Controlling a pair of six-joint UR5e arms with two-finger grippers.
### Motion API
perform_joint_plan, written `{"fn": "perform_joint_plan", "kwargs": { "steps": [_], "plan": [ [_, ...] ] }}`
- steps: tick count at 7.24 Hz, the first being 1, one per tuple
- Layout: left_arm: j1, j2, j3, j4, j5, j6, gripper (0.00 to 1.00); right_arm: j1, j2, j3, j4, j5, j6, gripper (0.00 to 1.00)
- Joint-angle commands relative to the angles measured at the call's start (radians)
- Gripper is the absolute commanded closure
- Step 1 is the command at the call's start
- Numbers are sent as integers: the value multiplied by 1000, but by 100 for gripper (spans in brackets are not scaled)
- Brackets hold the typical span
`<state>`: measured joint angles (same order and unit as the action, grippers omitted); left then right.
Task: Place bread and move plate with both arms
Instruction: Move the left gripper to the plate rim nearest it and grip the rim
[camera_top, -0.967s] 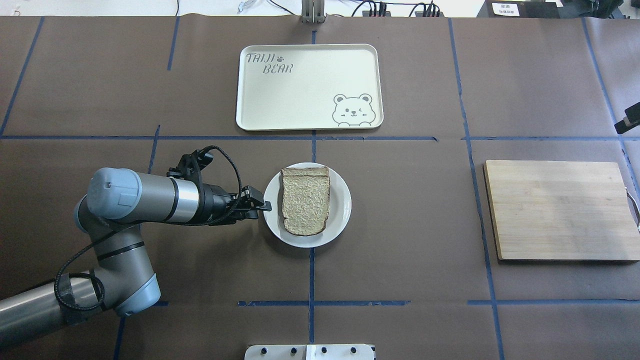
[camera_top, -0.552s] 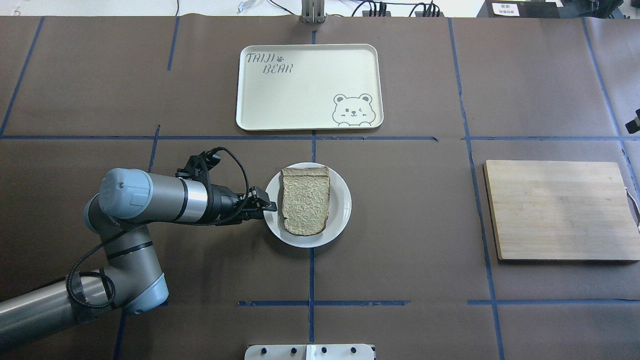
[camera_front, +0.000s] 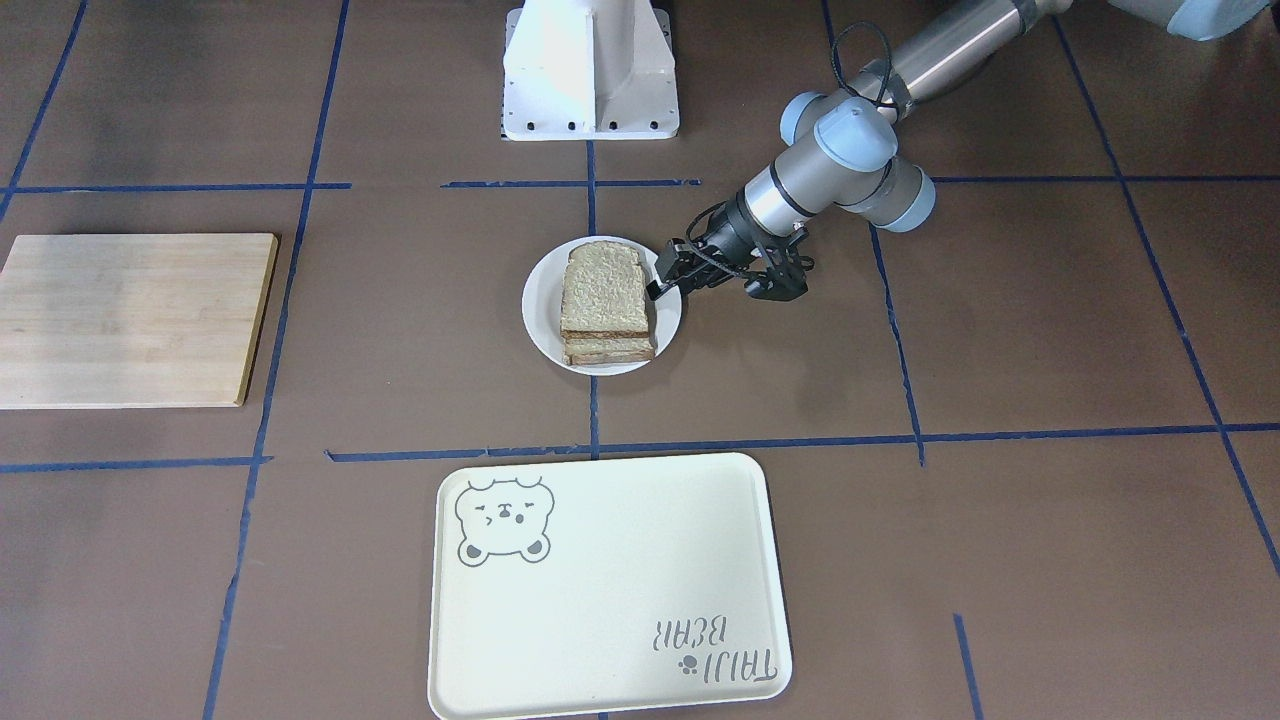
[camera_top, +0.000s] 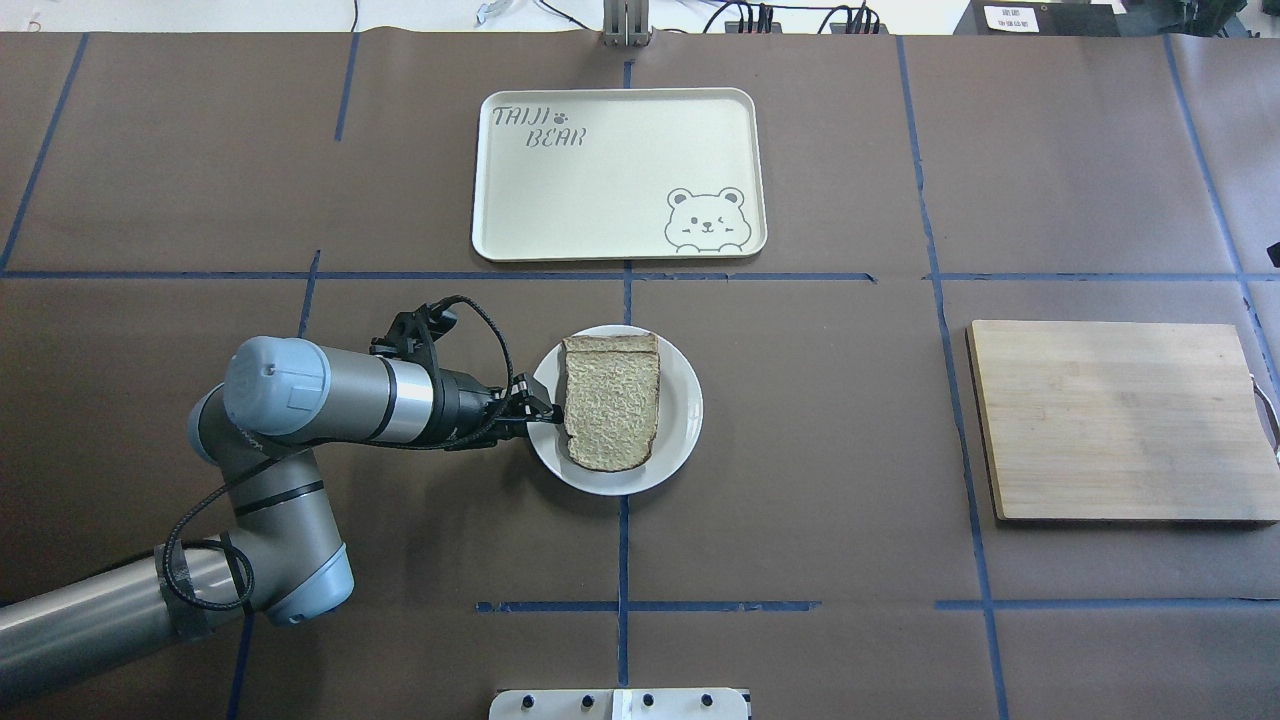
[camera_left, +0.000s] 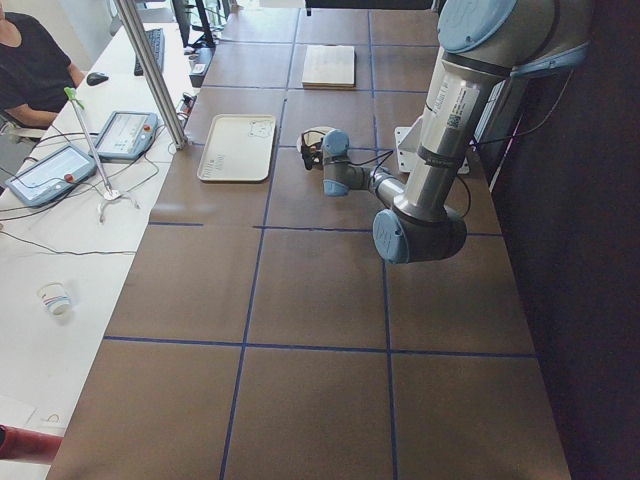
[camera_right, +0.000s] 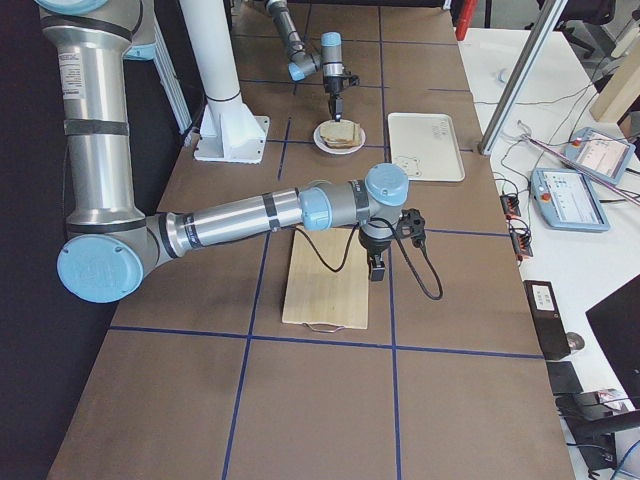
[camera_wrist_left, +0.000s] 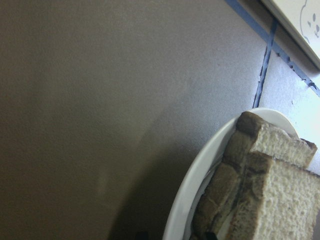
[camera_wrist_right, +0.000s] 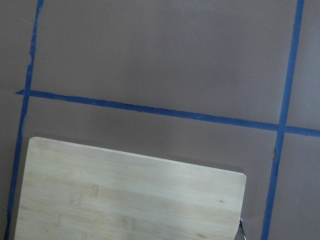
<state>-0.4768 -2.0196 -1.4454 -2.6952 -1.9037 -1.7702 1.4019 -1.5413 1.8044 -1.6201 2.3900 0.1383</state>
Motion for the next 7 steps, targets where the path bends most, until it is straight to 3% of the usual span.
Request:
{"fn": "perform_joint_plan", "kwargs": {
  "steps": [1, 2, 4, 7],
  "plan": [
    [12, -2, 8, 2, 0, 0, 58, 8, 0, 0, -1, 0, 0, 0],
    [14, -2, 8, 0, 0, 0, 63, 26, 0, 0, -3, 3, 0, 0],
    [14, -1, -1, 2, -2, -2, 88, 26, -6, 0, 2, 3, -2, 0],
    [14, -4, -32, 0, -2, -3, 100, 38, -13, -2, 5, 0, -14, 0]
  ]
}}
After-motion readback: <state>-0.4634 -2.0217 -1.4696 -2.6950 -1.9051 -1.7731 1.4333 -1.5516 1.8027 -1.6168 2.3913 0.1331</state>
